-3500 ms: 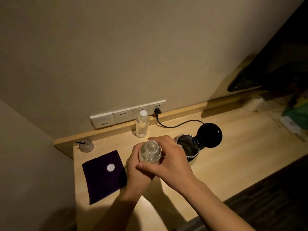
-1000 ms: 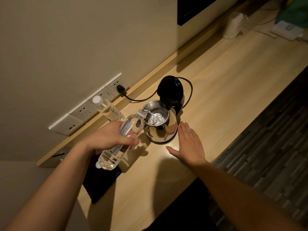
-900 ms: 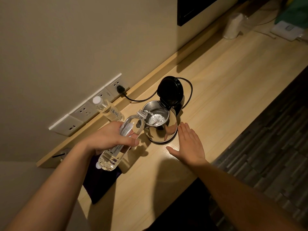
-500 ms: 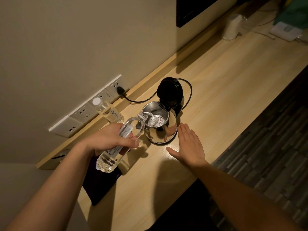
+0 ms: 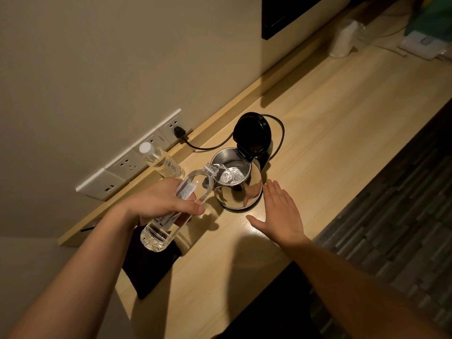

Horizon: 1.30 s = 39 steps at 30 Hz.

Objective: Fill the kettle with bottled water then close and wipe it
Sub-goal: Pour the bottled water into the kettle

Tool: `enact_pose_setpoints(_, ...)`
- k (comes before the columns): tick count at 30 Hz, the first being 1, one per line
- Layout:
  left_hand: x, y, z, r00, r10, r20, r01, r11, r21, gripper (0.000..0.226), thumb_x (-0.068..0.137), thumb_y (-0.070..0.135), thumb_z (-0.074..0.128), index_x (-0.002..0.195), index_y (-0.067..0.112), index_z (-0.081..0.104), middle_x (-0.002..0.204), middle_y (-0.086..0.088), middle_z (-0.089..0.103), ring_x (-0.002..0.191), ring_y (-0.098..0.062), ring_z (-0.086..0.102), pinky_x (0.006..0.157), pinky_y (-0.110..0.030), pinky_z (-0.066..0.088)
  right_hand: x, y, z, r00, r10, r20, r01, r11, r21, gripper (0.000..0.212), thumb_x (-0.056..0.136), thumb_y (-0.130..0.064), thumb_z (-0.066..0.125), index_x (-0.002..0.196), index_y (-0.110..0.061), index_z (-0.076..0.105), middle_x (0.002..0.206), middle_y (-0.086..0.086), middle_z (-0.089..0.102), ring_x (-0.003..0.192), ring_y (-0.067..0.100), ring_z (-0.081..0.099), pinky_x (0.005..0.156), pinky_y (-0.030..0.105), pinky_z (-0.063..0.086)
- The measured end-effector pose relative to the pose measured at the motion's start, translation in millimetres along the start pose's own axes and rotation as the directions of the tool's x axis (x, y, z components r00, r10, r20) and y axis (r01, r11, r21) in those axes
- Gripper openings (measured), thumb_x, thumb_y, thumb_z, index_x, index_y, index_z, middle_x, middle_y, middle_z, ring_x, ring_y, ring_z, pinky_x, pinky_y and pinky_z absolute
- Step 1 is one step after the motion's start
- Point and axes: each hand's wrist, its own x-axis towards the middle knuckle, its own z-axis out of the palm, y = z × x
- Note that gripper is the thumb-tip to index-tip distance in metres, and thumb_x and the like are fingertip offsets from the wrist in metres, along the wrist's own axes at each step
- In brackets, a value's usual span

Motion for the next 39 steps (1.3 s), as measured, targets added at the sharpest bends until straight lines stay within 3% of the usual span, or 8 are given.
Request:
enact_pose_setpoints(4, -0.5, -2.0, -1.0, 1.000, -0.012, -0.005, 0.012, 1.000, 0.006, 0.048, 0.067, 0.046, 0.086, 0.090, 0.008, 0.072, 0.090, -0.013, 0.077, 0.090, -0.044, 0.072, 0.087, -0.056, 0.057, -1.3, 0.1, -0.6, 1.000, 0.002, 0.002, -0.002, 1.000, -0.011, 0.108, 0.088, -0.085, 0.031, 0.165, -0.012, 0.014, 0.174, 0.008, 0.010, 0.161, 0.020, 0.003, 0.129, 0.038, 0.006)
enact_pose_setpoints(9, -1.5, -3.3, -4.7, 0.999, -0.032, 0.026, 0.033, 0.999, -0.020, 0.043, 0.073, 0.040, 0.086, 0.094, 0.005, 0.071, 0.098, -0.024, 0.075, 0.095, -0.051, 0.070, 0.091, -0.064, 0.055, -1.2, -0.1, -0.5, 1.000, 0.001, 0.010, 0.000, 1.000, -0.023, 0.107, 0.089, -0.086, 0.030, 0.165, -0.012, 0.013, 0.174, 0.007, 0.008, 0.161, 0.020, 0.001, 0.127, 0.036, 0.002)
enact_pose_setpoints(12, -0.6, -6.1, -6.4, 0.999, -0.017, 0.048, 0.018, 1.000, -0.025, 0.026, 0.077, 0.034, 0.086, 0.087, 0.013, 0.072, 0.093, -0.017, 0.076, 0.092, -0.053, 0.069, 0.089, -0.061, 0.056, -1.5, -0.4, 0.0, 1.000, 0.006, 0.011, -0.006, 1.000, -0.023, 0.107, 0.089, -0.085, 0.030, 0.165, -0.012, 0.013, 0.174, 0.007, 0.008, 0.161, 0.020, 0.001, 0.127, 0.036, 0.001)
enact_pose_setpoints(17, 1.5, -9.8, -8.8, 0.998, -0.037, 0.056, 0.039, 0.999, -0.033, 0.037, 0.079, 0.033, 0.087, 0.092, 0.003, 0.070, 0.094, -0.026, 0.074, 0.087, -0.049, 0.071, 0.082, -0.054, 0.058, -1.5, -0.6, -0.2, 1.000, 0.005, 0.013, -0.005, 0.999, -0.031, 0.106, 0.089, -0.085, 0.030, 0.165, -0.012, 0.014, 0.174, 0.007, 0.008, 0.161, 0.020, 0.000, 0.127, 0.035, 0.000)
enact_pose_setpoints(22, 0.3, -8.5, -10.6, 0.997, -0.032, 0.076, 0.032, 0.999, -0.004, 0.039, 0.076, 0.037, 0.087, 0.090, 0.005, 0.070, 0.086, -0.009, 0.075, 0.074, -0.025, 0.071, 0.068, -0.035, 0.058, -1.3, -0.2, 0.2, 1.000, 0.002, 0.007, -0.002, 0.999, -0.038, 0.106, 0.089, -0.086, 0.029, 0.165, -0.012, 0.014, 0.174, 0.008, 0.009, 0.161, 0.020, 0.001, 0.128, 0.037, 0.003)
enact_pose_setpoints(26, 1.1, -9.8, -12.2, 0.997, -0.035, 0.069, 0.037, 0.999, -0.022, 0.044, 0.074, 0.037, 0.089, 0.091, 0.001, 0.070, 0.087, -0.012, 0.075, 0.076, -0.027, 0.071, 0.070, -0.037, 0.058, -1.3, 0.2, 0.9, 1.000, 0.000, 0.000, 0.000, 0.999, -0.038, 0.107, 0.089, -0.086, 0.029, 0.164, -0.011, 0.015, 0.174, 0.008, 0.010, 0.161, 0.021, 0.003, 0.128, 0.037, 0.004)
enact_pose_setpoints(35, 1.2, -9.3, -11.9, 0.995, -0.021, 0.097, 0.023, 1.000, -0.020, 0.035, 0.071, 0.044, 0.086, 0.083, 0.016, 0.070, 0.082, -0.002, 0.071, 0.075, -0.021, 0.066, 0.072, -0.037, 0.052, -2.0, -0.1, 0.6, 1.000, 0.005, -0.009, -0.006, 0.999, -0.039, 0.107, 0.089, -0.086, 0.030, 0.164, -0.011, 0.016, 0.174, 0.008, 0.012, 0.161, 0.021, 0.005, 0.129, 0.038, 0.009)
enact_pose_setpoints(39, 1.1, -7.4, -12.3, 0.996, -0.014, 0.087, 0.015, 1.000, -0.010, 0.040, 0.068, 0.047, 0.087, 0.083, 0.014, 0.070, 0.083, -0.008, 0.071, 0.077, -0.025, 0.066, 0.073, -0.040, 0.053, -2.0, 0.0, 0.8, 1.000, 0.006, -0.010, -0.007, 0.999, -0.041, 0.107, 0.088, -0.087, 0.029, 0.164, -0.012, 0.017, 0.174, 0.009, 0.013, 0.161, 0.021, 0.005, 0.130, 0.039, 0.011)
